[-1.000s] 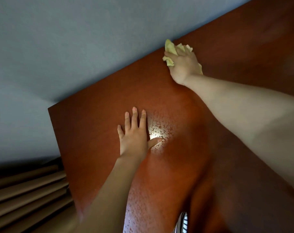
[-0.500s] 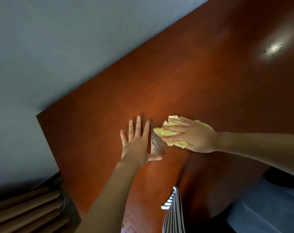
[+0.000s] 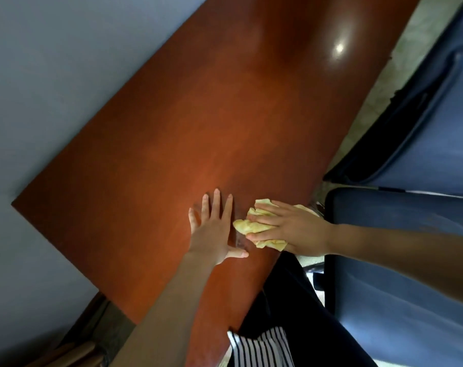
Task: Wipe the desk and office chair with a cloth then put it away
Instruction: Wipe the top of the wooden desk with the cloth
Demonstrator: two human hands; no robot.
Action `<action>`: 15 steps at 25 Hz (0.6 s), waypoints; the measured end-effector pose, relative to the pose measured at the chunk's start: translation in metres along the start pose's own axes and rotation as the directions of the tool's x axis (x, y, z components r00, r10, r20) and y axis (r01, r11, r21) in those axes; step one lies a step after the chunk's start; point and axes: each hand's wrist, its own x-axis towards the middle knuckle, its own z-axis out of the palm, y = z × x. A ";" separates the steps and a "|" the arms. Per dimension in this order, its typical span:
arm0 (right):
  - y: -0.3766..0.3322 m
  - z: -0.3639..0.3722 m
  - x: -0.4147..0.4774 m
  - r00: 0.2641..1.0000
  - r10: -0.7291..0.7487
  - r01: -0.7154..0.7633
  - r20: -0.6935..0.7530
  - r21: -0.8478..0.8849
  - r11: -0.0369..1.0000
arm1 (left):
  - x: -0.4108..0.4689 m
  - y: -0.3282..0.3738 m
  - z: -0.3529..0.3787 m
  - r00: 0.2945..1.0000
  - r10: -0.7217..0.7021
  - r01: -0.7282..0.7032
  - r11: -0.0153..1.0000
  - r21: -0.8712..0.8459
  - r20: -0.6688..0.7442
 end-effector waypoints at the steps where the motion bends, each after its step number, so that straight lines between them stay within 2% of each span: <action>1: -0.003 0.002 -0.008 1.000 -0.014 0.014 0.000 0.006 1.000 | -0.001 0.004 0.001 1.000 0.011 -0.011 1.000 0.013 -0.005; 5: 0.012 -0.008 -0.027 0.995 -0.095 0.095 0.031 -0.010 0.995 | 0.002 0.021 -0.006 0.998 0.069 -0.069 0.995 0.070 -0.004; 7: 0.035 -0.018 -0.030 0.995 -0.079 0.081 0.060 -0.030 0.996 | 0.006 0.027 -0.012 0.996 0.088 -0.088 0.992 0.089 0.003; 12: 0.108 -0.048 -0.043 0.982 0.188 -0.186 0.029 -0.045 0.981 | 0.011 0.027 -0.016 0.994 0.101 -0.107 0.986 0.127 0.051; 15: 0.147 -0.059 -0.051 0.922 0.377 -0.373 -0.087 0.064 0.926 | 0.013 0.029 -0.015 0.992 0.098 -0.108 0.984 0.142 0.076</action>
